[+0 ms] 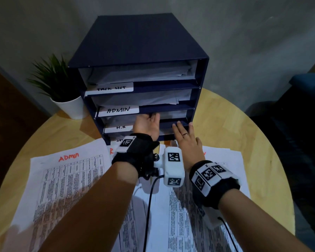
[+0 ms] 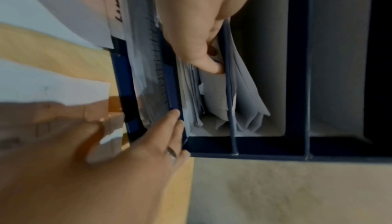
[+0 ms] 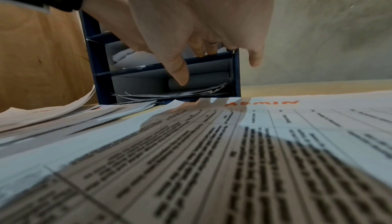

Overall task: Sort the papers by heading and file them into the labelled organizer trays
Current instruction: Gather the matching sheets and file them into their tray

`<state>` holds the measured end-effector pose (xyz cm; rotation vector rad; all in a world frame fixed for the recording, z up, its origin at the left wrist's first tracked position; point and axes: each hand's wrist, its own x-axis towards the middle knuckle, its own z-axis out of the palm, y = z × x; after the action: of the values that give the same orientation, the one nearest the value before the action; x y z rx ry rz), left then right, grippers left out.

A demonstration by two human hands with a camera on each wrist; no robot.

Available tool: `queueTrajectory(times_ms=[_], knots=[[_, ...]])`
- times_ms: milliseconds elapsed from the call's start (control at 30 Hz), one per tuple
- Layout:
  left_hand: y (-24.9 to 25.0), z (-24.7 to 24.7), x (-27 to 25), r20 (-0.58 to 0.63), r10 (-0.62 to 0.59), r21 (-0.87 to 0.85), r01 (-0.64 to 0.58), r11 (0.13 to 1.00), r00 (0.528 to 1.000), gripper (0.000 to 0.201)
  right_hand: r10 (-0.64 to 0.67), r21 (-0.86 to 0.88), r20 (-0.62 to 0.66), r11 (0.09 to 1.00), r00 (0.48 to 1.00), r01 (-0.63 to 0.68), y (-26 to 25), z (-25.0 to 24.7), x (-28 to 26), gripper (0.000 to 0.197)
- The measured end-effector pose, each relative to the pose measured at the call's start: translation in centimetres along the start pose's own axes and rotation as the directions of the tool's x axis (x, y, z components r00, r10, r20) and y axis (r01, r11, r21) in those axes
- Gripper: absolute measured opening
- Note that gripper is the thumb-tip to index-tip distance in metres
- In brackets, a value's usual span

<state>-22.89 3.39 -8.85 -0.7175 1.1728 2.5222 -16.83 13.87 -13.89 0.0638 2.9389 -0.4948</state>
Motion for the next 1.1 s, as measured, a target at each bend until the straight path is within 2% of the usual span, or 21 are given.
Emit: queueTrajectory(times_ms=[33, 133, 267, 300, 367, 400, 433, 467, 500, 533, 567, 633, 667, 733, 800, 867, 967, 1100], knots=[[0.0, -0.1, 0.2, 0.018, 0.012, -0.015, -0.011, 1.000, 1.000, 0.026, -0.005, -0.005, -0.006, 1.000, 1.000, 0.004, 0.1, 0.1, 0.0, 0.061], [-0.4, 0.4, 0.3, 0.060, 0.028, -0.003, -0.028, 1.000, 0.998, 0.045, -0.014, -0.026, -0.012, 1.000, 1.000, 0.014, 0.3, 0.3, 0.2, 0.063], [-0.7, 1.4, -0.4, 0.080, -0.081, 0.072, 0.075, 0.995, 0.994, 0.041, -0.033, -0.031, 0.001, 0.999, 0.999, 0.033, 0.5, 0.4, 0.3, 0.066], [-0.7, 1.6, -0.7, 0.115, -0.101, 0.130, 0.086, 0.988, 0.988, 0.040, -0.032, -0.022, -0.005, 0.999, 0.999, 0.032, 0.5, 0.4, 0.3, 0.064], [-0.8, 2.1, -1.4, 0.123, -0.085, 0.377, 0.032, 0.926, 0.989, 0.038, -0.026, -0.003, -0.033, 1.000, 0.999, 0.026, 0.5, 0.5, 0.1, 0.059], [-1.1, 2.2, -1.7, 0.110, -0.013, 0.516, -0.046, 0.856, 0.994, 0.034, -0.031, -0.002, -0.046, 1.000, 0.998, 0.031, 0.5, 0.5, -0.1, 0.058], [-1.5, 2.2, -2.1, 0.104, 0.096, 0.650, -0.140, 0.747, 0.990, 0.031, -0.040, -0.002, -0.049, 0.999, 0.998, 0.040, 0.5, 0.5, -0.2, 0.060], [-1.8, 1.9, -2.2, 0.105, 0.232, 0.754, -0.229, 0.616, 0.967, 0.030, -0.049, 0.000, -0.043, 0.999, 0.998, 0.049, 0.6, 0.4, -0.3, 0.063], [-2.1, 1.4, -2.1, 0.114, 0.359, 0.838, -0.284, 0.466, 0.926, 0.030, -0.053, 0.000, -0.036, 0.999, 0.998, 0.054, 0.6, 0.4, -0.4, 0.066], [-2.2, 0.7, -1.8, 0.129, 0.465, 0.911, -0.290, 0.294, 0.876, 0.029, -0.055, -0.002, -0.030, 0.998, 0.998, 0.055, 0.6, 0.3, -0.4, 0.068], [-2.3, 0.0, -1.6, 0.170, 0.519, 0.959, -0.261, 0.107, 0.838, 0.027, -0.055, -0.006, -0.028, 0.998, 0.998, 0.055, 0.6, 0.3, -0.4, 0.069], [-2.1, -1.8, -1.1, 0.297, 0.499, 0.949, -0.196, -0.246, 0.814, 0.039, -0.053, -0.010, -0.028, 0.999, 0.998, 0.053, 0.6, 0.4, -0.3, 0.072], [-1.9, -2.5, -0.9, 0.358, 0.450, 0.905, -0.185, -0.382, 0.818, 0.048, -0.052, -0.011, -0.031, 0.999, 0.998, 0.051, 0.6, 0.5, -0.2, 0.072], [-1.8, -3.8, -0.3, 0.452, 0.360, 0.798, -0.190, -0.571, 0.816, 0.064, -0.052, -0.018, -0.036, 0.999, 0.998, 0.051, 0.7, 0.6, -0.2, 0.073], [-1.9, -5.1, 0.3, 0.497, 0.300, 0.724, -0.199, -0.660, 0.814, 0.076, -0.051, -0.023, -0.033, 0.998, 0.998, 0.050, 0.7, 0.6, -0.3, 0.071], [-1.8, -6.3, 0.5, 0.510, 0.299, 0.696, -0.183, -0.694, 0.807, 0.082, -0.050, -0.022, -0.033, 0.999, 0.998, 0.049, 0.7, 0.5, -0.3, 0.068], [-1.3, -7.5, 0.7, 0.489, 0.310, 0.697, -0.151, -0.702, 0.815, 0.081, -0.049, -0.029, -0.022, 0.998, 0.999, 0.048, 0.6, 0.3, -0.4, 0.069], [-0.2, -7.9, 0.9, 0.415, 0.334, 0.742, -0.103, -0.662, 0.847, 0.075, -0.047, -0.028, -0.009, 0.999, 0.999, 0.047, 0.6, 0.2, -0.4, 0.073]])
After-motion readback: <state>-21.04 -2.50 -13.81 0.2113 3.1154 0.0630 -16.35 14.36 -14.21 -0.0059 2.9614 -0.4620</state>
